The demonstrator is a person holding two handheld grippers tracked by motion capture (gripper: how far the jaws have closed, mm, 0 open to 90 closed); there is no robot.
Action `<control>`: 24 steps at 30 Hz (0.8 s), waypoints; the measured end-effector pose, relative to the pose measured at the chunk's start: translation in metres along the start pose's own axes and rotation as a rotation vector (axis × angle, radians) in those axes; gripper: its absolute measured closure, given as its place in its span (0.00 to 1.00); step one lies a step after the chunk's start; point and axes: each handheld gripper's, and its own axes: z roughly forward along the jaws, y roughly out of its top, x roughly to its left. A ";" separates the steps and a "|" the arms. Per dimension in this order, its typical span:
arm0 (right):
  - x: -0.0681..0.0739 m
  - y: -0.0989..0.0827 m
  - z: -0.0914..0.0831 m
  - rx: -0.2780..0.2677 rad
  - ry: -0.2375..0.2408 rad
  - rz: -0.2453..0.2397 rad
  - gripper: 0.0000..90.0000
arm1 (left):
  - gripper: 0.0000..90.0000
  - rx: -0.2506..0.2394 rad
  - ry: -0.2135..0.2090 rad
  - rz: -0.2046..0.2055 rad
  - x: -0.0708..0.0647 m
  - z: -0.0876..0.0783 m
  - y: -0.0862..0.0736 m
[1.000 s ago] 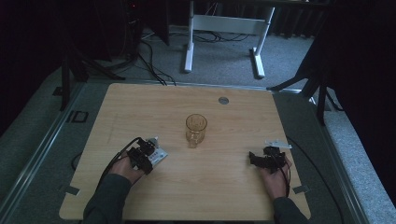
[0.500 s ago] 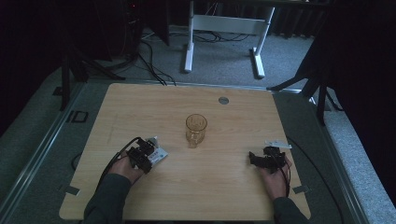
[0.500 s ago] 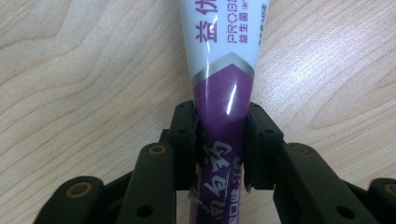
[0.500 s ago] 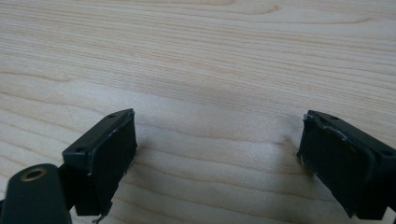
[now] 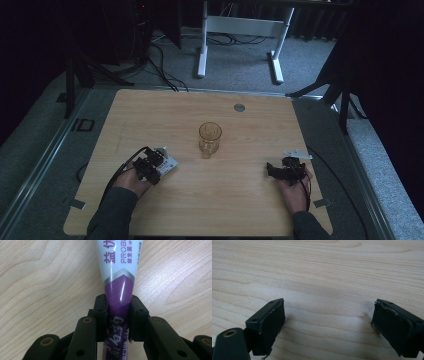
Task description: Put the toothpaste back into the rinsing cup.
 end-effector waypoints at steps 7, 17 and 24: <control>0.000 0.000 0.000 0.000 0.000 0.000 0.12 | 0.80 -0.029 0.001 0.007 -0.001 -0.008 0.000; 0.000 0.000 0.000 0.000 0.000 -0.001 0.12 | 0.80 -0.082 0.021 0.008 -0.002 -0.021 0.001; 0.000 0.000 0.000 0.000 0.000 -0.002 0.12 | 0.80 -0.137 0.039 0.001 -0.004 -0.031 0.000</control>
